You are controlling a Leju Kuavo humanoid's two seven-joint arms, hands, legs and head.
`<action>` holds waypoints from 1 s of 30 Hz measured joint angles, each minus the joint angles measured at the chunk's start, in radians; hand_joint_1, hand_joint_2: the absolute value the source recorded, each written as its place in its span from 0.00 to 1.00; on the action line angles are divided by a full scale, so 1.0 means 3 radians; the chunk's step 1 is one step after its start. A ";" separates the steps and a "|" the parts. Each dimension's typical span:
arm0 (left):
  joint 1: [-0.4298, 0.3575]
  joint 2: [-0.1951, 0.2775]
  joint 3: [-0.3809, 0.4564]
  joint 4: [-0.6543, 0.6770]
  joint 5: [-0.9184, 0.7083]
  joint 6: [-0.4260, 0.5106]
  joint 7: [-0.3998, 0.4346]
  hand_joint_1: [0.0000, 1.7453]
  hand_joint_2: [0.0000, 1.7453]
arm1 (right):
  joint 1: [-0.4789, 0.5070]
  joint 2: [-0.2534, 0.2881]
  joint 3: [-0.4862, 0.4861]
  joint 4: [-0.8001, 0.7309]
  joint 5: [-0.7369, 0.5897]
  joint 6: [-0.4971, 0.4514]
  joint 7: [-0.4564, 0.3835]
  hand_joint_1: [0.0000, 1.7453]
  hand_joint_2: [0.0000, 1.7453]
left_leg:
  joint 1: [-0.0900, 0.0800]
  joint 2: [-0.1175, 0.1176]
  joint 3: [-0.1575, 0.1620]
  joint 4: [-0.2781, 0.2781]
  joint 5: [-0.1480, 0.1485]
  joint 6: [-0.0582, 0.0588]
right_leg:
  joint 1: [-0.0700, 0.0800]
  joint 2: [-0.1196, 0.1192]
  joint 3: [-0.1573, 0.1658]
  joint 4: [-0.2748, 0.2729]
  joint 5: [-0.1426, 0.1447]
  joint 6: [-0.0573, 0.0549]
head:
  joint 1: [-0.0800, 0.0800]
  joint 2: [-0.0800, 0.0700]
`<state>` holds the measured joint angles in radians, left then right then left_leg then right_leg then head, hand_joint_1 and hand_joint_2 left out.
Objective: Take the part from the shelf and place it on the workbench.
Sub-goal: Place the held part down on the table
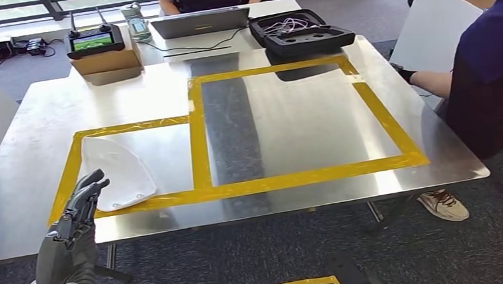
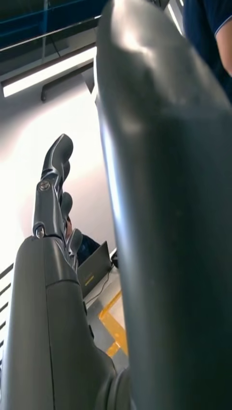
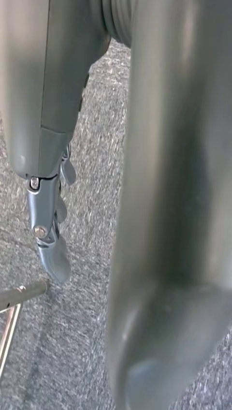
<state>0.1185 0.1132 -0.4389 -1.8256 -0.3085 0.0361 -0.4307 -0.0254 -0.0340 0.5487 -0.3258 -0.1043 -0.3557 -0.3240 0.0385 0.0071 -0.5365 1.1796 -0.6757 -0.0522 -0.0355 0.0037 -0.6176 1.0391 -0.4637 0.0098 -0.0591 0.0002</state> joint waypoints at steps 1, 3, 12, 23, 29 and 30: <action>0.0000 0.0000 0.0000 0.0006 0.0000 0.0000 0.0000 0.00 0.00 | -0.0001 0.0000 0.0000 0.0000 0.0000 -0.0001 0.0000 0.00 0.00 | -0.0010 -0.0002 -0.0110 0.0211 -0.0074 0.0010 | 0.0010 -0.0001 -0.0004 0.0000 0.0002 -0.0005 | 0.0000 0.0000; -0.0001 0.0000 -0.0001 0.0020 -0.0001 0.0000 0.0000 0.00 0.00 | -0.0003 0.0000 -0.0001 0.0001 0.0001 -0.0001 0.0001 0.00 0.00 | -0.0024 -0.0003 -0.0187 0.0314 -0.0020 0.0041 | 0.0026 0.0002 -0.0006 0.0001 0.0005 -0.0009 | 0.0000 0.0000; -0.0019 -0.0011 -0.0001 0.0024 -0.0009 0.0004 0.0001 0.00 0.00 | -0.0021 0.0000 -0.0008 0.0003 0.0012 0.0006 0.0001 0.00 0.00 | -0.0085 -0.0025 0.0076 -0.0521 0.0477 0.0201 | 0.0031 0.0014 -0.0029 -0.0005 0.0060 0.0150 | 0.0009 0.0000; -0.0027 -0.0025 -0.0001 0.0024 -0.0020 0.0004 0.0001 0.00 0.00 | -0.0038 -0.0006 -0.0009 0.0012 0.0021 0.0008 0.0000 0.00 0.00 | -0.0143 0.0011 -0.0066 -0.0496 0.0601 0.0249 | 0.0120 -0.0005 0.0241 -0.0015 -0.0147 0.0045 | 0.0014 0.0000; -0.0033 -0.0023 -0.0002 0.0017 -0.0029 0.0004 0.0001 0.00 0.00 | -0.0047 -0.0002 -0.0009 0.0014 0.0027 0.0004 0.0004 0.00 0.00 | -0.0141 -0.0004 -0.0172 -0.0294 0.0441 0.0136 | 0.0091 -0.0021 0.0188 -0.0121 -0.0027 -0.0048 | 0.0015 0.0000; -0.0034 -0.0022 -0.0002 0.0018 -0.0032 0.0004 0.0001 0.00 0.00 | -0.0049 0.0000 -0.0009 0.0014 0.0028 0.0004 0.0005 0.00 0.00 | -0.0133 -0.0010 -0.0239 -0.0111 0.0308 0.0116 | 0.0089 -0.0023 0.0161 -0.0122 -0.0006 -0.0055 | 0.0015 0.0000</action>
<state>0.1084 0.1067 -0.4395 -1.8200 -0.3181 0.0374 -0.4305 -0.0402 -0.0341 0.5460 -0.3217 -0.0960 -0.3545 -0.3224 -0.0014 0.0042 -0.6082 1.1462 -0.5832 -0.0173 -0.0087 -0.0031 -0.5694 1.0026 -0.4655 -0.0067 -0.0546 0.0002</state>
